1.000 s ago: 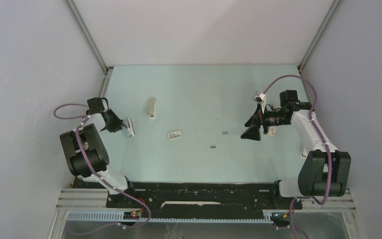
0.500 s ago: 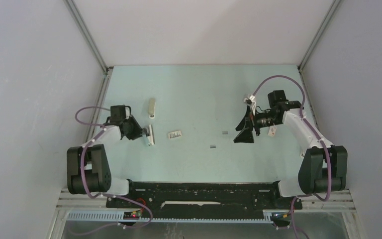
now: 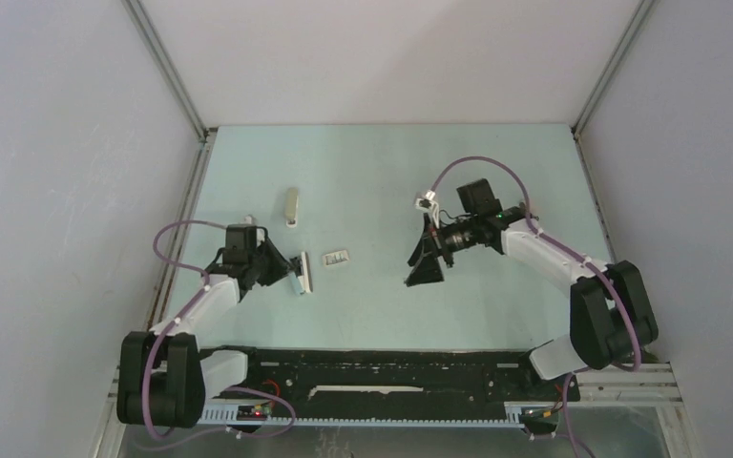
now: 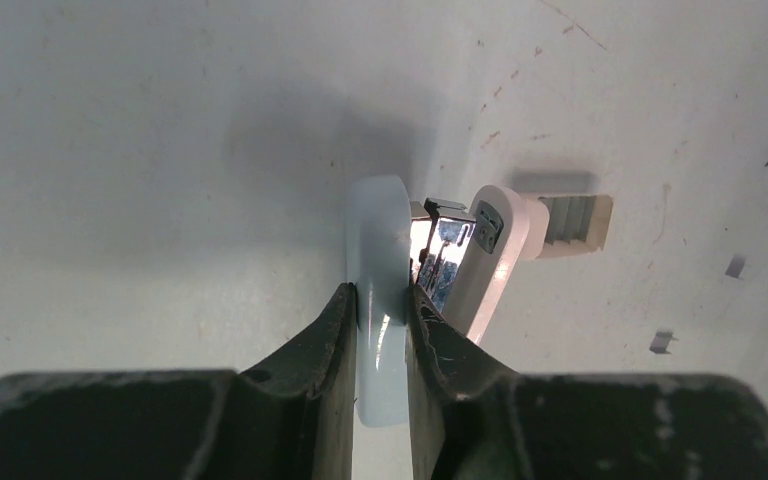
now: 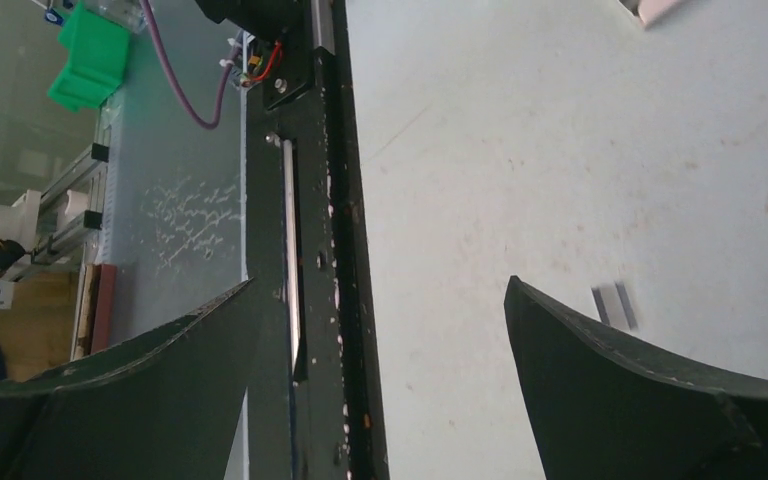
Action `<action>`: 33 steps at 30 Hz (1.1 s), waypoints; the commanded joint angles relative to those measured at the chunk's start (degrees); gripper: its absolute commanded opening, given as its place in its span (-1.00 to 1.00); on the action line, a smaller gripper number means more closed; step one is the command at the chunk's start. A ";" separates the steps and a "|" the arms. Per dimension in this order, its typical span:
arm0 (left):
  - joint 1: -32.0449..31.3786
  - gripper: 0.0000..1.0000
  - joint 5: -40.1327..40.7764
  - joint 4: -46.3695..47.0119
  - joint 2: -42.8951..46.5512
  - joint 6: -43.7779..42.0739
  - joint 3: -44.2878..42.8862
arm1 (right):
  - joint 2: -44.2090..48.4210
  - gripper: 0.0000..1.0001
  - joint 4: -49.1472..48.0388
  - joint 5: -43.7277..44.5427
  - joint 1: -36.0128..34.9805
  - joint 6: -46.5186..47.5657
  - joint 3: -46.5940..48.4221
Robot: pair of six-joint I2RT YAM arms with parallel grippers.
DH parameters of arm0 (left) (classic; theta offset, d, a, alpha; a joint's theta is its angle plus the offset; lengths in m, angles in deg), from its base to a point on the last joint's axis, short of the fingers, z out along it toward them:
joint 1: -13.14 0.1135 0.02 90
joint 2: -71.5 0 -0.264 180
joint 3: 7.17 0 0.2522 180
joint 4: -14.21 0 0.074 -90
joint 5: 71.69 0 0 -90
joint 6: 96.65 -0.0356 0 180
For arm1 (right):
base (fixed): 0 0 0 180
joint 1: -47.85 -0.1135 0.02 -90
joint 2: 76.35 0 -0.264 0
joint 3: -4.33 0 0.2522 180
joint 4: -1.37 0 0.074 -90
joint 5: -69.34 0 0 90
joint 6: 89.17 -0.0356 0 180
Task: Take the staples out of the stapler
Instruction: Pick up the stapler from the center of the board, then unload the staple at the center of the board.
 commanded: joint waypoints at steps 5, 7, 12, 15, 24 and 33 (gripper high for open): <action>-2.41 -0.67 -1.41 4.15 10.21 4.32 7.04 | -6.12 0.99 -27.65 7.10 -9.55 -26.70 0.10; -3.37 -0.67 -2.01 4.91 12.66 5.07 8.63 | -8.34 0.99 -31.86 8.05 -11.48 -31.19 0.08; -6.24 -0.67 -2.76 6.98 15.76 7.27 11.31 | -12.67 0.99 -38.36 11.99 -15.52 -40.00 0.09; -9.03 -0.68 -3.13 9.81 16.11 9.23 12.04 | -15.61 0.99 -42.51 14.37 -16.87 -44.89 0.05; -16.82 -0.68 -2.78 16.39 13.19 13.41 10.63 | -23.51 0.99 -53.80 15.07 -19.48 -53.69 0.10; -20.26 -0.68 -2.51 18.96 10.82 15.11 9.01 | -26.03 0.89 -54.50 18.79 -19.93 -56.63 2.08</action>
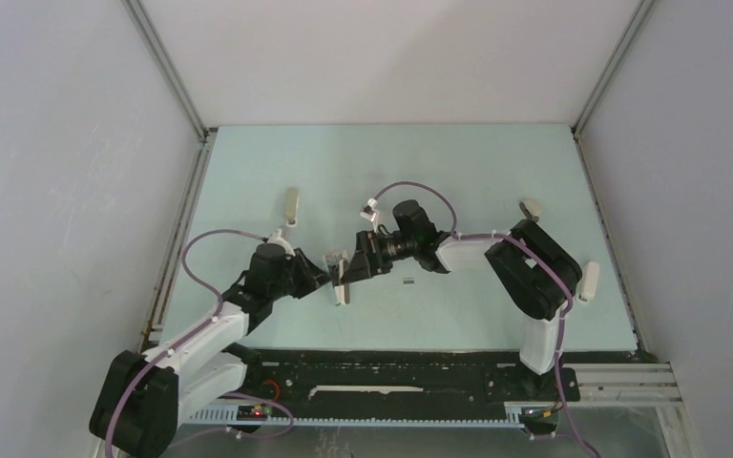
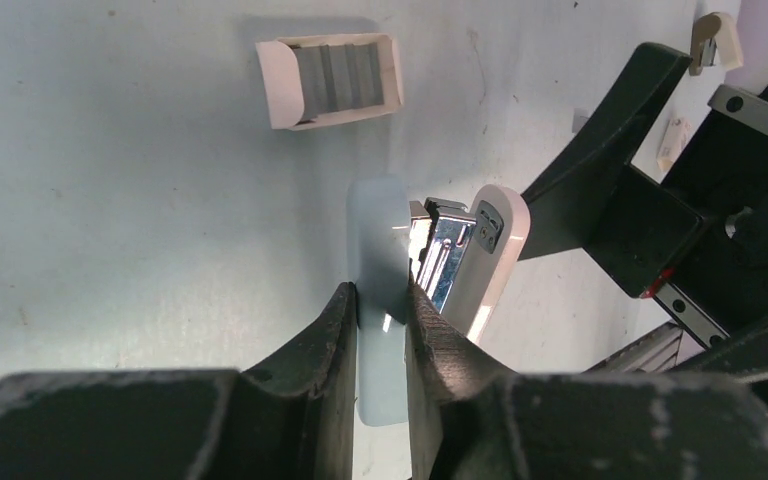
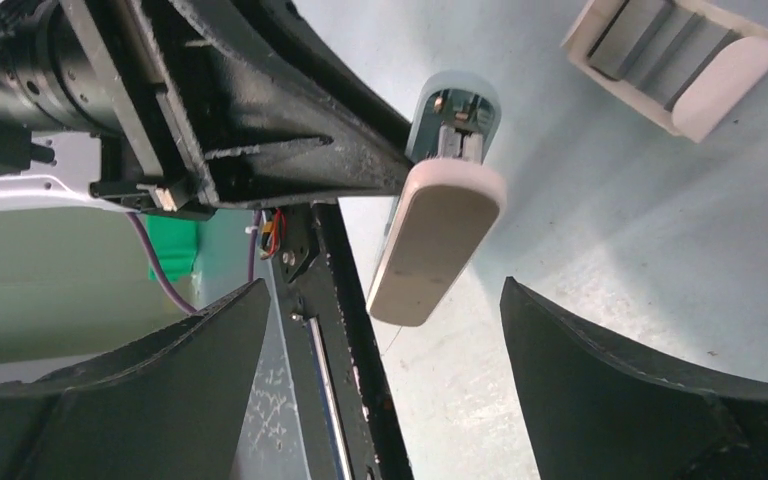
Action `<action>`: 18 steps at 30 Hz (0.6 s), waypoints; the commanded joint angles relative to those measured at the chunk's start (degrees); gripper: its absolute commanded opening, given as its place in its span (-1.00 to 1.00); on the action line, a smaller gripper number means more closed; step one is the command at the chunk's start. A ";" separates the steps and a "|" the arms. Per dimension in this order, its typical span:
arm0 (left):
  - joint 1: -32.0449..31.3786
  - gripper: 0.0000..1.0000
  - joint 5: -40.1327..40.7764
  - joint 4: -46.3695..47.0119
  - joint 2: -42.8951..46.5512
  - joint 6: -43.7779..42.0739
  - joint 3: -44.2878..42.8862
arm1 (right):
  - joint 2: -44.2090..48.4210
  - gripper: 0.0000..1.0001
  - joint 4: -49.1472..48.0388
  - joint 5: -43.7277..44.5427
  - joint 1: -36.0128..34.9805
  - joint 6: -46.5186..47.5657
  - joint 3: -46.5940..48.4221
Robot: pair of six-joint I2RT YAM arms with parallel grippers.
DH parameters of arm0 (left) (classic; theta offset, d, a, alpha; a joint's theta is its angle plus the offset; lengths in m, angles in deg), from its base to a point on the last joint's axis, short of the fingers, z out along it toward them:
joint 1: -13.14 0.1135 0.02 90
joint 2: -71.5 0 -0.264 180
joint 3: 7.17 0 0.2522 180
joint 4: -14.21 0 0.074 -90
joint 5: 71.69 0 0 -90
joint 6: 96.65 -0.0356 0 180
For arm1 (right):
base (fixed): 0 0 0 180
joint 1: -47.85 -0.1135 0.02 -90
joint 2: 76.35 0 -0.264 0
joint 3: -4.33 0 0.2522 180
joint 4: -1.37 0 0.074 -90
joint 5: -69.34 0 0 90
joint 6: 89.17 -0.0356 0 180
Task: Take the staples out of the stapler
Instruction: Unload the staple at the center of the board.
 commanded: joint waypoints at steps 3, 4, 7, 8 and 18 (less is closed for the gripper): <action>-2.13 -0.68 -0.45 5.46 -1.71 2.20 -2.77 | -2.12 0.83 0.24 3.51 -0.21 -1.69 3.55; -2.44 -0.68 -0.47 5.66 -2.05 2.27 -2.90 | -2.32 0.81 0.75 3.91 -0.14 -1.58 3.90; -3.28 -0.68 -0.52 6.34 -2.66 2.54 -3.07 | -2.53 0.66 0.98 4.58 0.12 -1.44 4.31; -3.43 -0.68 -0.47 6.54 -2.73 2.64 -3.12 | -2.62 0.56 0.78 4.44 0.26 -1.65 4.38; -3.88 -0.68 -1.00 7.10 -3.09 2.55 -3.74 | -3.38 -0.21 0.95 4.04 0.98 -3.01 4.86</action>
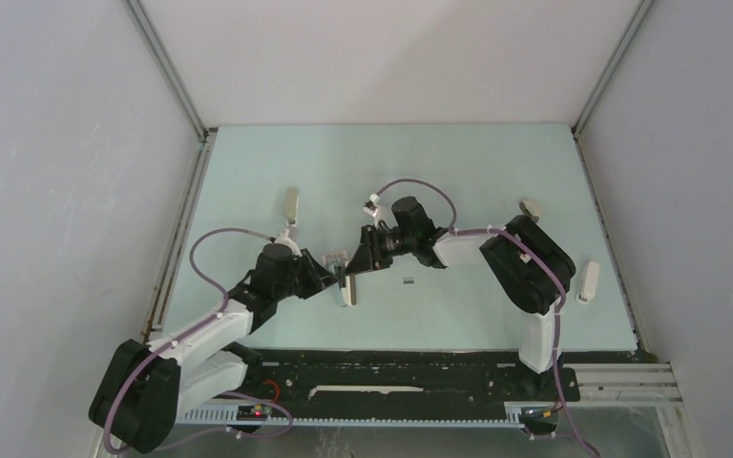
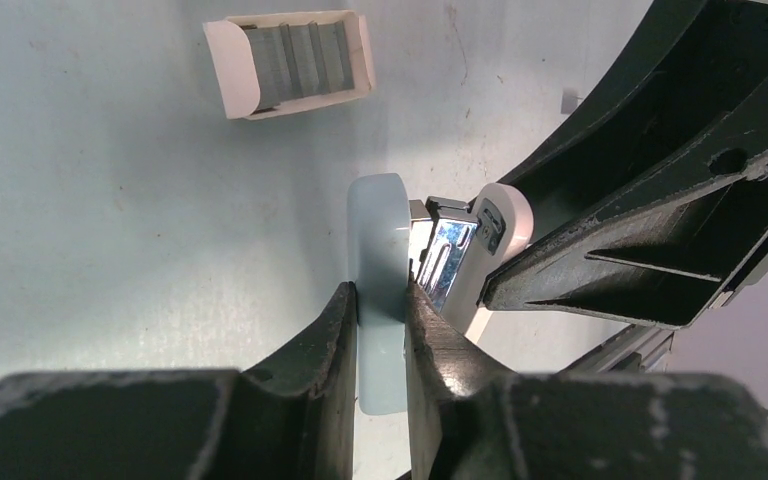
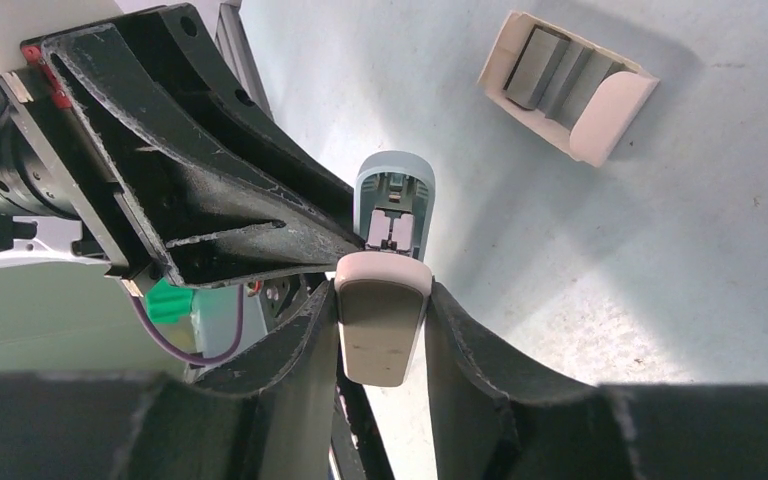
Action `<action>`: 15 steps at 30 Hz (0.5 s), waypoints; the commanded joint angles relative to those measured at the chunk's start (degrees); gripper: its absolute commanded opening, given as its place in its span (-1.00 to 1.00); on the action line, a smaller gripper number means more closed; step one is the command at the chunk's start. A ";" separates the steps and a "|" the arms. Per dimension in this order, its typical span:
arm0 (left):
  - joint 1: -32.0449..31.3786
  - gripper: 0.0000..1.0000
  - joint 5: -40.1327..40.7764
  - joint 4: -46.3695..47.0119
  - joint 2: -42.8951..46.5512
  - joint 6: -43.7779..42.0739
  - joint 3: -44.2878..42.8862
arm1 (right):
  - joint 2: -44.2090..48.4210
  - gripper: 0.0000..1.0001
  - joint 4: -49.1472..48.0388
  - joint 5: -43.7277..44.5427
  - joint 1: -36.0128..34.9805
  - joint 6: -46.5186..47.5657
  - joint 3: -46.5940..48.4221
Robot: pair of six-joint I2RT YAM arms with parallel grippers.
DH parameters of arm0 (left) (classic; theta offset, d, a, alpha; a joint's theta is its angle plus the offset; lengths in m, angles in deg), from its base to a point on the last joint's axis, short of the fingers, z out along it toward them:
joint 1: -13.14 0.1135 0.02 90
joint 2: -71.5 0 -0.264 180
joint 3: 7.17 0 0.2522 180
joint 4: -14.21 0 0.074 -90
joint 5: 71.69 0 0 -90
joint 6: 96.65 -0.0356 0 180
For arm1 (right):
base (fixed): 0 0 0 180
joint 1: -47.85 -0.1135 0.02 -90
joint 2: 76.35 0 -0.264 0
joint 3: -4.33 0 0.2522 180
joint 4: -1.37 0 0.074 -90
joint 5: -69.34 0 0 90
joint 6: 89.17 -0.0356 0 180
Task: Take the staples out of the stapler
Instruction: Unload the staple at the center of the board.
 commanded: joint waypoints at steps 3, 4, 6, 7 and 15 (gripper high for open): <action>-0.62 -0.68 -1.09 3.81 -0.12 1.07 -3.77 | -0.82 -0.10 0.02 -0.34 -0.23 -0.60 2.51; -0.63 -0.68 -1.12 3.83 -0.12 1.07 -3.82 | -0.95 -0.09 0.13 -0.48 -0.28 -0.63 2.68; -0.62 -0.68 -1.21 3.90 -0.12 1.07 -3.91 | -1.20 -0.08 0.31 -0.79 -0.31 -0.90 2.99; -0.63 -0.68 -1.19 3.92 -0.04 1.07 -3.94 | -1.34 -0.08 0.37 -0.80 -0.35 -1.01 3.02; -0.71 -0.67 -1.37 4.35 -0.16 1.07 -3.95 | -1.89 0.07 1.50 -0.82 -0.18 -1.07 3.51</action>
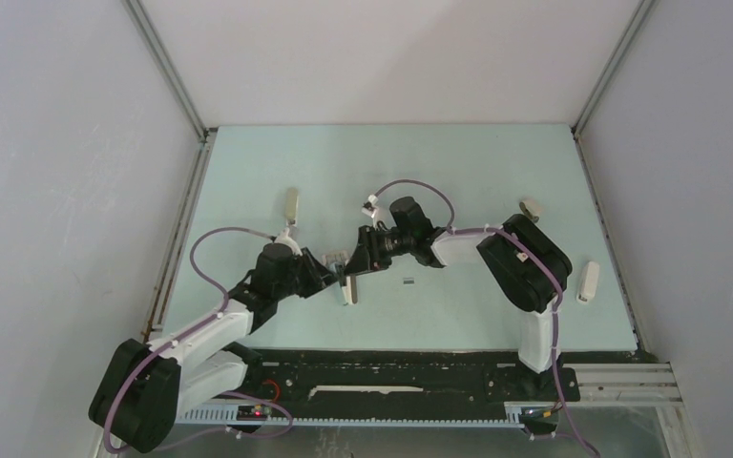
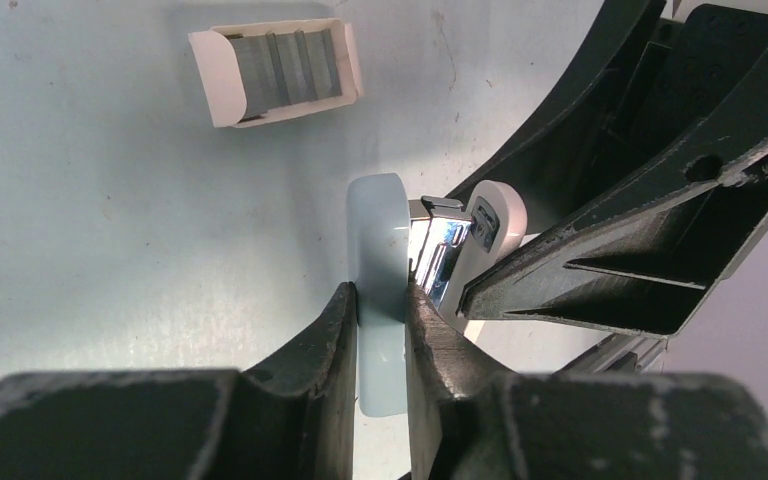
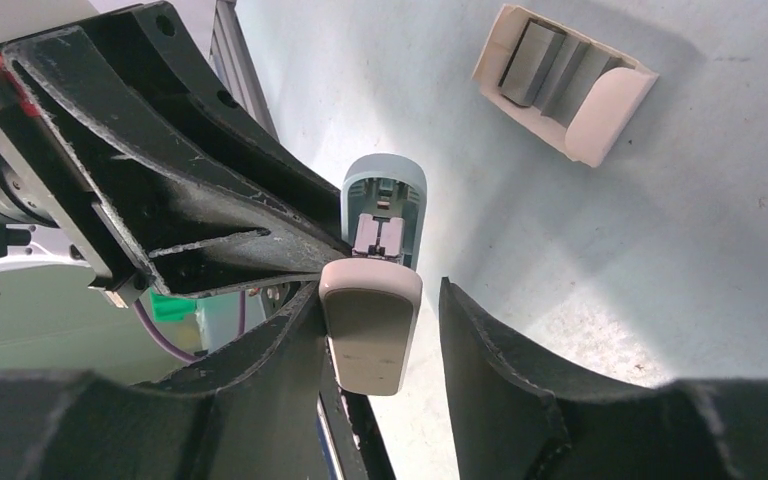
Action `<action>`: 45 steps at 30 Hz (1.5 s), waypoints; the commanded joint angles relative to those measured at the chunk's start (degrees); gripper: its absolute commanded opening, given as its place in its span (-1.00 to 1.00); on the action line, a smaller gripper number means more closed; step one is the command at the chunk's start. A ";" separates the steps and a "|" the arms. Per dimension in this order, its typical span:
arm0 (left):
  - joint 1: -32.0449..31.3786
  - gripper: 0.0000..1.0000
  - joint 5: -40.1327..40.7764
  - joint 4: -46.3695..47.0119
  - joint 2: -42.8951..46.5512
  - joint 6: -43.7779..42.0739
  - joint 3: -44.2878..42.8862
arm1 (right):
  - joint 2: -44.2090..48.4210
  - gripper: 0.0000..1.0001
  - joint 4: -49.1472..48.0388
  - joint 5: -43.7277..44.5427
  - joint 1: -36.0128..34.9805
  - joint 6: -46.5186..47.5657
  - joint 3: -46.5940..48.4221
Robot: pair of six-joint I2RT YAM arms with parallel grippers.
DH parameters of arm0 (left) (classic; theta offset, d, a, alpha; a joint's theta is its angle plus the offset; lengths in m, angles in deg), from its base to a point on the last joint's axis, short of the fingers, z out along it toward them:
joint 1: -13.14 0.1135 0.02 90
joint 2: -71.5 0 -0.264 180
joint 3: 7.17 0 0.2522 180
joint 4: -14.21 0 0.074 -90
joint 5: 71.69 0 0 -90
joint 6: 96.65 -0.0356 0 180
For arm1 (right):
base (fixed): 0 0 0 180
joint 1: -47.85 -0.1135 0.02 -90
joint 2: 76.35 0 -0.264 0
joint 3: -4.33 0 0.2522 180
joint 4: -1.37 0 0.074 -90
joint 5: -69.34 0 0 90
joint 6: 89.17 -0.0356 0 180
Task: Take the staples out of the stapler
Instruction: Unload the staple at the center of the board.
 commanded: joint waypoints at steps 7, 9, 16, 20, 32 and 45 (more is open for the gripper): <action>-0.52 -0.64 -2.05 4.61 0.62 0.96 -3.55 | -0.46 -0.47 0.76 -1.13 0.23 -0.34 2.45; -0.52 -0.60 -2.53 5.16 1.29 0.72 -3.32 | 0.28 -0.74 0.82 -1.74 0.70 -0.27 2.47; -0.52 0.13 -3.55 7.71 5.67 -0.55 -1.87 | 3.54 -1.00 2.43 -3.12 3.28 1.86 1.47; -0.51 0.40 -4.36 8.42 7.69 -1.68 -1.48 | 6.03 -1.00 2.11 -3.95 3.96 3.52 -0.37; 0.22 0.55 -2.18 6.06 14.39 -6.17 -1.84 | 13.62 -1.00 5.38 -9.98 8.89 14.75 -4.42; 0.79 0.69 1.20 6.86 20.82 -9.14 -1.53 | 22.77 -1.00 38.90 -34.90 24.09 59.83 -4.22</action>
